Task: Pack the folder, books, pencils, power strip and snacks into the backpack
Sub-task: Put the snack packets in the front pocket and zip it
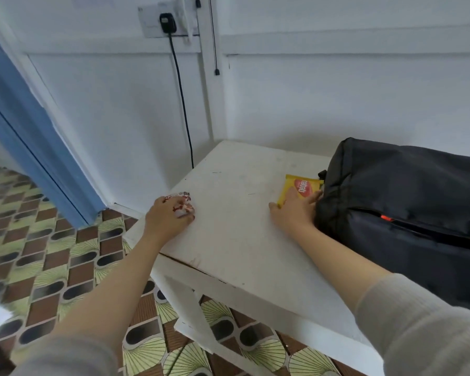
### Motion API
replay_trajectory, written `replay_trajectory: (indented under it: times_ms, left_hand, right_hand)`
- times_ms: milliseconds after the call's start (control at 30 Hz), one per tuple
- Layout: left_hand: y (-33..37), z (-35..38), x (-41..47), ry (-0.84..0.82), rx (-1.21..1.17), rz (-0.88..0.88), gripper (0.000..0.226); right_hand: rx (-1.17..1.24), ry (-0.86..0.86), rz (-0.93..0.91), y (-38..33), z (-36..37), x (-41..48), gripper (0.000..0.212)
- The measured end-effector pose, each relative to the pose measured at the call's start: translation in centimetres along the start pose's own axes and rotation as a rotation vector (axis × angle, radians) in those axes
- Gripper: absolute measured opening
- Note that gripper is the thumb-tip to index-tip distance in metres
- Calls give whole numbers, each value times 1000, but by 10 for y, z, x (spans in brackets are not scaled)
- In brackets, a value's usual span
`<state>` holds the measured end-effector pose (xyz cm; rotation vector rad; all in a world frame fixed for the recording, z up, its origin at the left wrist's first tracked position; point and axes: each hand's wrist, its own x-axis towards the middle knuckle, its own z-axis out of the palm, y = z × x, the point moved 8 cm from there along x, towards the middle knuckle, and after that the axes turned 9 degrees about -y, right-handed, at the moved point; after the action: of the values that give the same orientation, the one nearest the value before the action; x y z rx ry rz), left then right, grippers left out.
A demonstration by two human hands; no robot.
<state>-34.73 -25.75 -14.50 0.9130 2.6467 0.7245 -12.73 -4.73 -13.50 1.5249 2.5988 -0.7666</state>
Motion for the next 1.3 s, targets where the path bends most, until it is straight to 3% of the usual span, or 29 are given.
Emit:
replay_trajectory:
  times_ms: [200,400,533,733,933,1133,1300]
  left_hand:
    - [17,4,4,22,-171,116,33]
    - [71,-2,1,95,-234,253,40]
    - [137,-7,-9,94,-329,399,39]
    - [246,14,-32,-31,-463,627,38]
    - [336,64,-64,-193,-421,817,41]
    - [389,111,-86,-355,-239,904,48]
    - [400,109,-102,-279,-113,1047,46]
  right_hand:
    - [32,0,16,-2,1,3,72]
    - [-195,242,-136,-33,-33,-19,68]
    - [-220,404,-191,-35,-88,-50,64]
    - [-99,472,-78,47,-163,-80,62]
    - [19,472,67,151,-184,-97,56]
    - [128,510,95,206,-193,-112,55]
    - [175,520,72,225,-194,-121,58]
